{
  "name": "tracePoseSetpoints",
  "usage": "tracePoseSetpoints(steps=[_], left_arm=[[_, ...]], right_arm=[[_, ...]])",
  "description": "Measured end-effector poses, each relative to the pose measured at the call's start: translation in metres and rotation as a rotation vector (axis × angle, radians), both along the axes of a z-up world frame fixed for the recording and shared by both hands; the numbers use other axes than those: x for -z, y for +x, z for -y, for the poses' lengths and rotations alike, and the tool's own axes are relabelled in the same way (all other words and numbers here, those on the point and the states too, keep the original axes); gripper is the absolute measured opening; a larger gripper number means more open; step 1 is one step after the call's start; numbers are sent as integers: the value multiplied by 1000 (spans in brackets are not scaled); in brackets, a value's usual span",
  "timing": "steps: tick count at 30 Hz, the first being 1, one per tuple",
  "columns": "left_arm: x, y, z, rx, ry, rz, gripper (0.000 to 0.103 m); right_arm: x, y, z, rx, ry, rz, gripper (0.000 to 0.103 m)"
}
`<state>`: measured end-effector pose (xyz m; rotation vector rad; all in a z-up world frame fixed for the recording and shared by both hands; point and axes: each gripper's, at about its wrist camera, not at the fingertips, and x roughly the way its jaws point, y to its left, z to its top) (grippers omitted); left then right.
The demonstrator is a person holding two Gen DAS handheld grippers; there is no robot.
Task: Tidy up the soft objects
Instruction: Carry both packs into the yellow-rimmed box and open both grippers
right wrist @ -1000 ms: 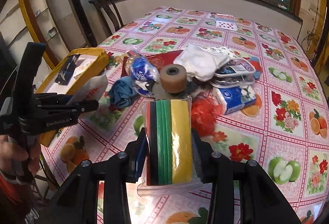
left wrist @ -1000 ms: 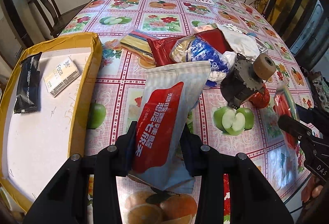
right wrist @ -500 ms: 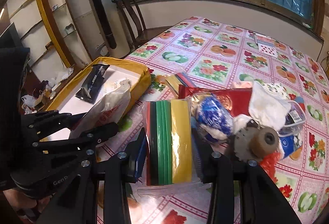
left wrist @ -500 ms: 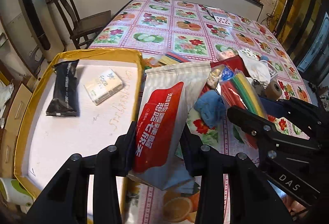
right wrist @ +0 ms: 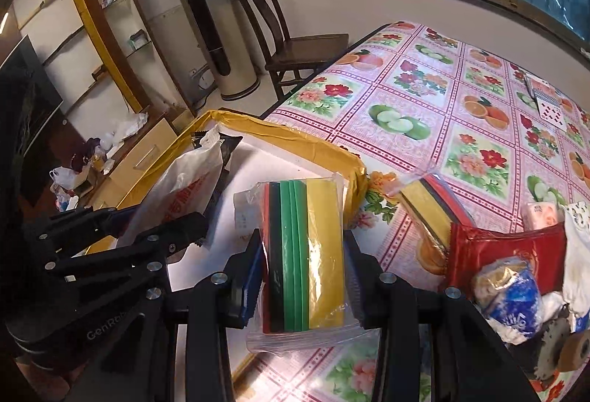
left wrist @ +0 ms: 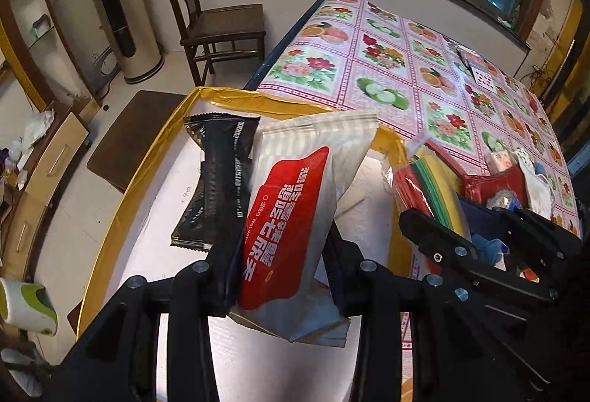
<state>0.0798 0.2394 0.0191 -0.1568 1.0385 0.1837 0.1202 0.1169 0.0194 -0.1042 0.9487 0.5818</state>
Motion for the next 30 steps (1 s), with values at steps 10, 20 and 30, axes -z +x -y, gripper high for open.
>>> tracePoseSetpoints(steps=[10, 20, 30], left_arm=[[29, 30, -22, -69, -16, -59, 37], [40, 41, -31, -107, -32, -78, 35], [36, 36, -37, -123, -50, -72, 35]], right_arm=[[28, 35, -22, 97, 2, -49, 40], [36, 43, -22, 163, 40, -67, 43], [27, 33, -11, 122, 151, -133, 47]])
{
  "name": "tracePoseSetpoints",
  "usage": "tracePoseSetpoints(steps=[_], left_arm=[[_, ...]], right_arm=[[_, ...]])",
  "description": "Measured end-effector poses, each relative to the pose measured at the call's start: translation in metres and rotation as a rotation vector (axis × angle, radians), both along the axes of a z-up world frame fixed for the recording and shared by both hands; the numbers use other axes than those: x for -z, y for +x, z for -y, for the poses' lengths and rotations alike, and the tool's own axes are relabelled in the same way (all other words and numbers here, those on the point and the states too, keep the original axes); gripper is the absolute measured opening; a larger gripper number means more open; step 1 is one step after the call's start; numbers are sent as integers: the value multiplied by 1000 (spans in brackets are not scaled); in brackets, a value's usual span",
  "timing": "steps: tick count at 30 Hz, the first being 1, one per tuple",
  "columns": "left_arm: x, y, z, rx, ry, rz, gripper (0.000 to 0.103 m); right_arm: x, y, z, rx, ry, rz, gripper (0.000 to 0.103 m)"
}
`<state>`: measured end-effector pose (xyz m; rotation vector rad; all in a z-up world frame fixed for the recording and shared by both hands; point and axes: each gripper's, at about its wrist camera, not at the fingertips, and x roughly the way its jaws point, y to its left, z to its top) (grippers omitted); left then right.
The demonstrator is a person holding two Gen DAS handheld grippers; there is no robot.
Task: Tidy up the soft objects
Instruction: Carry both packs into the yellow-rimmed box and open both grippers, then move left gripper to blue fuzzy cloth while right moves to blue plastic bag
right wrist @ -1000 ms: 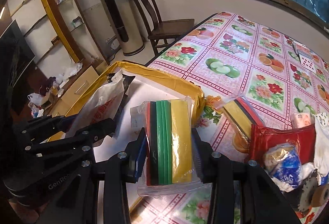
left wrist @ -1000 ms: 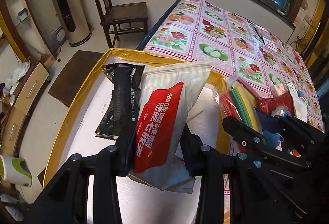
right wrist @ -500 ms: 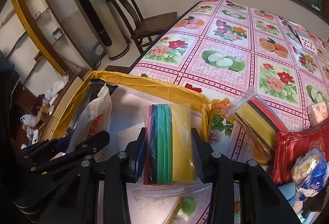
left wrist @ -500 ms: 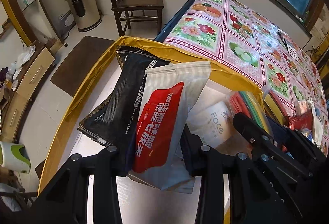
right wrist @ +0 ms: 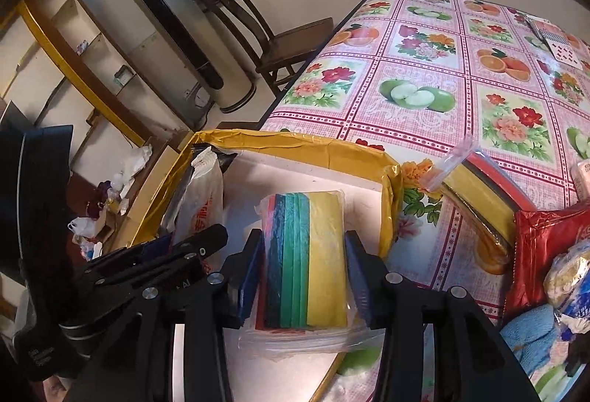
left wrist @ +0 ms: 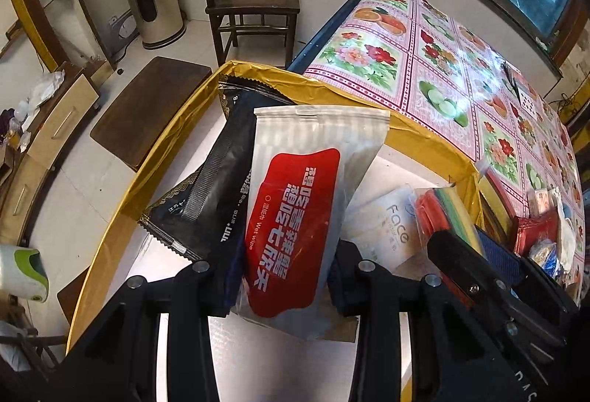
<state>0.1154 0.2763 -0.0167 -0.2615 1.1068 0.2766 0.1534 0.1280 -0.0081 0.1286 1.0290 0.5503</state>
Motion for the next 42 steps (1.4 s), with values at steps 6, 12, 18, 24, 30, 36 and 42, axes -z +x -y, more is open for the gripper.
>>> tracePoseSetpoints(steps=[6, 12, 18, 24, 30, 36, 42], left_arm=[[-6, -4, -2, -12, 10, 6, 35], [-13, -12, 5, -1, -4, 25, 35], [-17, -19, 25, 45, -1, 35, 43], [-20, -28, 40, 54, -14, 50, 73], [-28, -42, 73, 128, -15, 57, 74], [-32, -48, 131, 265, -55, 70, 75], [-18, -43, 183, 359, -100, 41, 75]], right_arm=[[-3, -2, 5, 14, 13, -3, 58], [-11, -15, 23, 12, 24, 25, 58], [-21, -40, 60, -6, 20, 69, 58], [-33, -63, 111, 14, 8, 113, 63], [-44, -80, 167, 53, -40, 172, 67], [-45, -76, 202, 51, -58, 146, 67], [-56, -67, 210, 21, -129, 179, 68]])
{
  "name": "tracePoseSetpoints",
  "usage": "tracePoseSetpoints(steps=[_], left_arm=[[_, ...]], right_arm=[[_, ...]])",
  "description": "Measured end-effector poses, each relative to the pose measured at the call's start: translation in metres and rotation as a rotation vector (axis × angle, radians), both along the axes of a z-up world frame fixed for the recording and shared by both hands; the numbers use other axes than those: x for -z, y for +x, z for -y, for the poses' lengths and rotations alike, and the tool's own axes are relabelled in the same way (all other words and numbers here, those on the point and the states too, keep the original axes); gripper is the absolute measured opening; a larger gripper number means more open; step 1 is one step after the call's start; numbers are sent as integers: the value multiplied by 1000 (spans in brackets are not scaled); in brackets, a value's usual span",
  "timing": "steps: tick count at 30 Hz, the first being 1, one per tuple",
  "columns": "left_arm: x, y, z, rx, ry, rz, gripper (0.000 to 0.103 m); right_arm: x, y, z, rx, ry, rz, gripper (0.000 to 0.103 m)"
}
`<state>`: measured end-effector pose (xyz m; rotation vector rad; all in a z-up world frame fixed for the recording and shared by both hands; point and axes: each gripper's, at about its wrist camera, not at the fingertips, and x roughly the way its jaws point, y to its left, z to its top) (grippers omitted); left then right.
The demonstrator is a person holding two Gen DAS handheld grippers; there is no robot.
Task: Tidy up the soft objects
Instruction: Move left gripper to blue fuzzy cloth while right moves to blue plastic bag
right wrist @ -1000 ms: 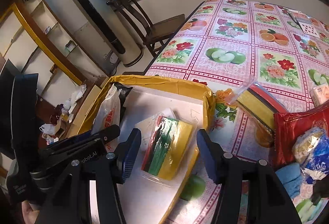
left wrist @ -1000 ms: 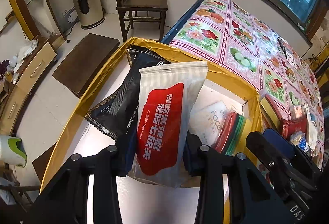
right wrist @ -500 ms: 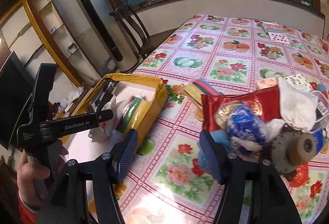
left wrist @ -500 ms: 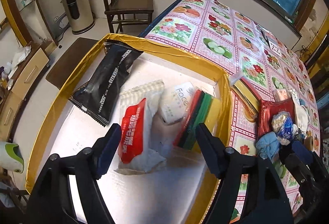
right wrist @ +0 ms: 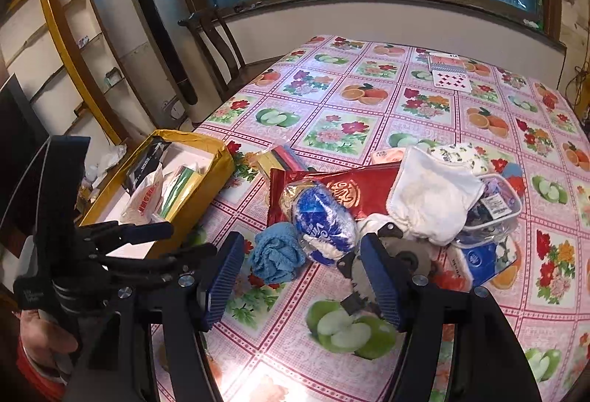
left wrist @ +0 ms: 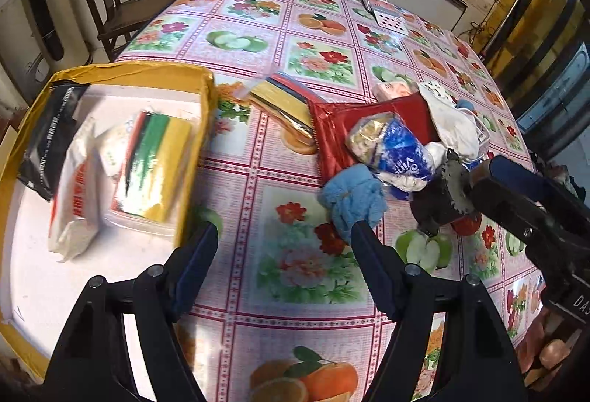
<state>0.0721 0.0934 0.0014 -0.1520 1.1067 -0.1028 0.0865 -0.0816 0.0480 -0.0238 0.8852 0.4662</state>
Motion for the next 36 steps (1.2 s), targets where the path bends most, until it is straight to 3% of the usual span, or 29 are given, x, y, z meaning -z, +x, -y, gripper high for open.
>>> tracePoseSetpoints(steps=[5, 16, 20, 26, 32, 36], left_arm=[[9, 11, 15, -11, -45, -14, 75], [25, 31, 36, -14, -65, -47, 75], [38, 39, 36, -26, -47, -78, 75], [43, 33, 25, -26, 55, -98, 75], [31, 26, 8, -57, 39, -81, 73], [33, 30, 4, -75, 15, -81, 73]], right_arm=[[2, 23, 6, -15, -52, -36, 68], [18, 44, 10, -17, -28, -89, 67], [18, 48, 11, -17, -12, -94, 67], [19, 52, -1, -58, -30, -104, 67], [29, 60, -36, -138, -170, -101, 66], [42, 72, -42, -131, -232, -122, 65]])
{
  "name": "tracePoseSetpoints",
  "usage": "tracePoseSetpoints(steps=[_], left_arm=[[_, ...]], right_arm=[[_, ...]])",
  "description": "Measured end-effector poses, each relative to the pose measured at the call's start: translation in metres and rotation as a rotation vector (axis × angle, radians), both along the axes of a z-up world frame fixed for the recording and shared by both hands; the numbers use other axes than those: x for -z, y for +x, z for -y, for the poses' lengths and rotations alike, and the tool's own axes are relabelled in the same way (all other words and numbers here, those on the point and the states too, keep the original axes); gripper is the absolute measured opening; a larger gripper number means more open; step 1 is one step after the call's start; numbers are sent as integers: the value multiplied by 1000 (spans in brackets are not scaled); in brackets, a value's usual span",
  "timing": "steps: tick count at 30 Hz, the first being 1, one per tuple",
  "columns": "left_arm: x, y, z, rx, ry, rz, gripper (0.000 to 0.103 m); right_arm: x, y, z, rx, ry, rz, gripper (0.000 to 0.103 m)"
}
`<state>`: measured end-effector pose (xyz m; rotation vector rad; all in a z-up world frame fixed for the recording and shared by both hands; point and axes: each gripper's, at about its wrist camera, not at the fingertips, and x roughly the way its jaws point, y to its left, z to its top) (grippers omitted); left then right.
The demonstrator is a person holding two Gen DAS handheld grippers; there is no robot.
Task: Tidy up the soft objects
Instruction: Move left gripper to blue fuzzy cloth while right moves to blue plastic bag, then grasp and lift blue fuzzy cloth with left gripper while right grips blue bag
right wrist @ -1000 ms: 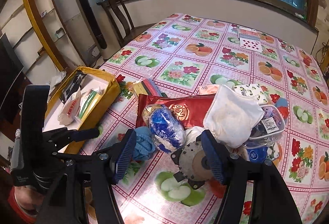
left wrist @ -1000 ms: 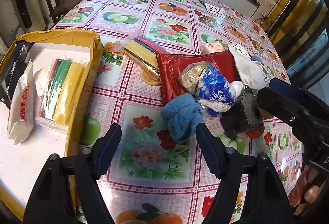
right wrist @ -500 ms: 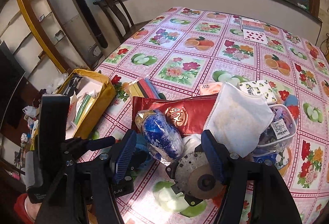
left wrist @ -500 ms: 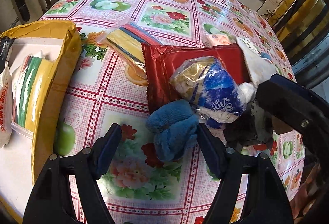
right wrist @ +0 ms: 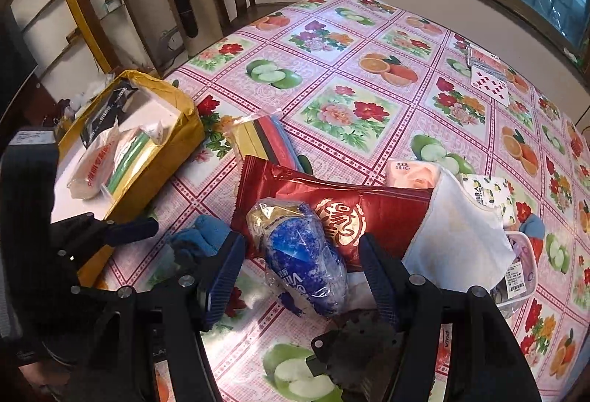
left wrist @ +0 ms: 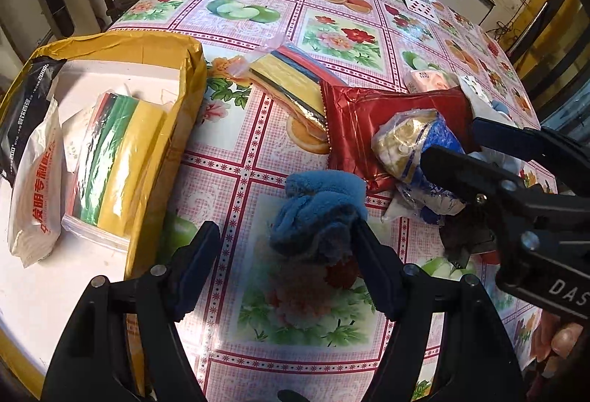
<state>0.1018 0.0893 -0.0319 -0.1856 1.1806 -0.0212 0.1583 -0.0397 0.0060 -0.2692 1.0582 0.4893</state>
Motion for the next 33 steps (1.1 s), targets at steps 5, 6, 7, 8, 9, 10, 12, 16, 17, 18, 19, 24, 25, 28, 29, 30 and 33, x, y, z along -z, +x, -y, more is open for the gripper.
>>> tracePoseSetpoints(steps=[5, 6, 7, 8, 9, 10, 12, 16, 17, 18, 19, 24, 25, 28, 29, 30, 33], left_arm=[[1, 3, 9, 33, 7, 17, 73], [1, 3, 12, 50, -4, 17, 74], [3, 3, 14, 66, -17, 7, 74], [6, 4, 16, 75, -20, -3, 74], [8, 4, 18, 82, -15, -8, 74], [9, 4, 20, 89, -9, -10, 74], [12, 4, 20, 88, -7, -10, 73], [11, 7, 18, 83, 0, -1, 67], [11, 7, 19, 85, 15, 2, 61], [11, 6, 19, 90, 35, 6, 47], [10, 5, 19, 88, 42, 7, 37], [10, 3, 15, 91, 49, 5, 27], [9, 2, 15, 92, 59, 8, 26], [8, -1, 15, 93, 65, 15, 25], [8, -1, 15, 92, 69, 17, 25], [7, -2, 15, 90, 71, 21, 24], [4, -4, 14, 86, 76, 32, 24]], right_arm=[[16, 5, -4, -22, -51, -42, 63], [18, 5, -6, -31, -62, -45, 58], [20, 5, -8, -37, -70, -51, 52], [22, 4, -10, -43, -80, -56, 51], [24, 4, -12, -50, -94, -56, 49], [25, 3, -14, -57, -109, -54, 46], [26, 1, -19, -66, -128, -50, 39], [29, 0, -21, -62, -144, -54, 35], [29, -1, -20, -60, -144, -55, 35], [30, -2, -19, -59, -142, -54, 35], [29, -3, -18, -55, -136, -52, 35], [28, -5, -11, -29, -93, -47, 34], [27, -5, -10, -24, -84, -47, 34], [23, -5, -7, -14, -58, -43, 34], [21, -6, -6, -12, -50, -43, 34], [20, -6, -5, -8, -45, -41, 34], [17, -8, -4, -1, -28, -44, 34]])
